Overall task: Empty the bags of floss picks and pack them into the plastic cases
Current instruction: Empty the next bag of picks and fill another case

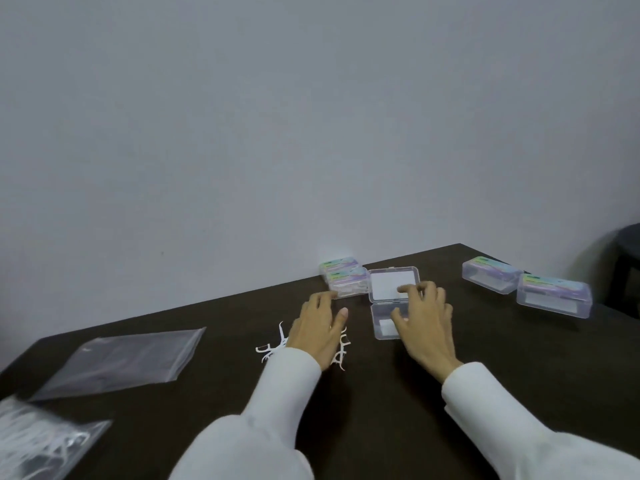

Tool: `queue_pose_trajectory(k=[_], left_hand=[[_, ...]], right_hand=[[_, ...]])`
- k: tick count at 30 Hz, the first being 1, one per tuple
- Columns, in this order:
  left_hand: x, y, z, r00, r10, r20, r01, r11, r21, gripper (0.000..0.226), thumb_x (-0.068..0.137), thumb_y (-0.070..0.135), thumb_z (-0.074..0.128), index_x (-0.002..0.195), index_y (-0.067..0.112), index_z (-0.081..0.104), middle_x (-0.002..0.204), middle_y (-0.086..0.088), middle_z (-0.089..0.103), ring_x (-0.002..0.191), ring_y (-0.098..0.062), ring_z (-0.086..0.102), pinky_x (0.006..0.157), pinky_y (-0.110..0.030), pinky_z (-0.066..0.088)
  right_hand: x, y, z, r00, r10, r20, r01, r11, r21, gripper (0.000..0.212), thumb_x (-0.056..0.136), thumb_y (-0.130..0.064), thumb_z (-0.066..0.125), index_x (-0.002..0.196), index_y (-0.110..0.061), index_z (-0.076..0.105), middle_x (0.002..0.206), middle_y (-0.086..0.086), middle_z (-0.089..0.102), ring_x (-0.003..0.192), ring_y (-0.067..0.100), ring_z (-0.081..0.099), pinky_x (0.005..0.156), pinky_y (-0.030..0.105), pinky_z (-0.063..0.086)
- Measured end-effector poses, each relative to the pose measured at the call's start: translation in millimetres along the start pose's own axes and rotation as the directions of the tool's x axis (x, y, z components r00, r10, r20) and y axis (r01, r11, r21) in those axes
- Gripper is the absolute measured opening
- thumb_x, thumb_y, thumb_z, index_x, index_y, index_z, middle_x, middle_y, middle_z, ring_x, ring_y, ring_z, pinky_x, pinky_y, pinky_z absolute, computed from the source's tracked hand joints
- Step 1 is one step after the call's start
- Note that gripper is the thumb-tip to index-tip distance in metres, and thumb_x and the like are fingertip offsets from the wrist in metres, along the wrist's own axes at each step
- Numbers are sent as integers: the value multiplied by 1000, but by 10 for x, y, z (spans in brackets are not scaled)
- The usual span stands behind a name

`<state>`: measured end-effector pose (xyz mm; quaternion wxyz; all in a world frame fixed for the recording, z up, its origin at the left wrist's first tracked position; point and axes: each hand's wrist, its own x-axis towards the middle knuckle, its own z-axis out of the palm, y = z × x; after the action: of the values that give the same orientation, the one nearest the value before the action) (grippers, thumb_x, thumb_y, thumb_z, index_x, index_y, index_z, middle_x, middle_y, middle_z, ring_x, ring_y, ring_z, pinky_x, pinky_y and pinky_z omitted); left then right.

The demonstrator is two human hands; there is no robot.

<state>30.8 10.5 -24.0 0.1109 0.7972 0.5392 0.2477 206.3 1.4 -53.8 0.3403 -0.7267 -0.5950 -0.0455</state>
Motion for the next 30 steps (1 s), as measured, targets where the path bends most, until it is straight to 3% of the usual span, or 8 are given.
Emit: queue_pose_trajectory(k=[2,5,7,12,20,25,27,30], left_hand=[[-44,-187,-86,998,-54,27,53,998,41,46,99,31,41,143,21,29,148,0,30,134,-17,30,106,-37,32],[-113,-467,-158,986,-156,65,151,985,80,50,97,29,46,143,21,29,148,-1,30,136,-18,27,107,-38,31],[-153,-636,-171,974,-213,82,205,974,100,51,96,28,47,143,20,29,148,-3,30,137,-20,26,107,-38,31],[-187,-891,-149,958,-274,79,266,959,102,46,96,19,45,141,20,32,141,-4,38,132,-20,32,101,-33,36],[-99,-984,-54,992,-112,-66,109,993,-38,32,92,21,57,123,23,52,113,8,57,114,-10,47,91,-24,40],[-95,-1022,-84,982,-121,-142,61,928,-368,30,89,2,54,113,19,59,98,5,64,95,-7,58,88,-17,44],[-70,-1047,-129,985,-95,-143,38,934,-357,44,85,-4,52,120,22,56,110,7,63,106,-5,55,95,-19,41],[-41,-1052,-158,997,-48,63,66,946,-319,67,83,2,58,140,31,37,141,7,43,133,-9,35,105,-18,25]], right_hand=[[-65,-134,32,990,-137,-14,137,988,69,34,90,-24,57,123,-19,49,128,2,42,116,14,45,94,23,42],[-167,-353,84,943,-315,107,291,936,198,27,89,-15,56,116,-18,52,119,-3,45,100,10,55,86,24,49],[-223,-463,142,907,-374,193,343,923,177,26,90,-15,53,116,-17,52,118,-3,47,95,11,56,84,27,50],[-272,-601,229,899,-329,290,352,935,-31,24,90,-16,46,111,-9,56,112,5,51,105,22,52,81,29,43],[-55,-600,377,899,-310,311,283,950,130,28,86,2,45,104,-11,61,105,8,64,100,23,59,85,35,49],[-6,-654,290,871,-280,404,166,941,295,30,87,-19,57,117,-16,57,115,2,63,103,14,58,94,32,48],[-37,-675,230,851,-276,448,186,954,235,48,83,-38,63,124,-17,52,124,2,57,111,14,54,97,32,45],[-77,-695,148,745,-274,608,296,953,66,79,76,-56,63,138,-15,38,141,-1,37,128,14,37,103,33,36]])
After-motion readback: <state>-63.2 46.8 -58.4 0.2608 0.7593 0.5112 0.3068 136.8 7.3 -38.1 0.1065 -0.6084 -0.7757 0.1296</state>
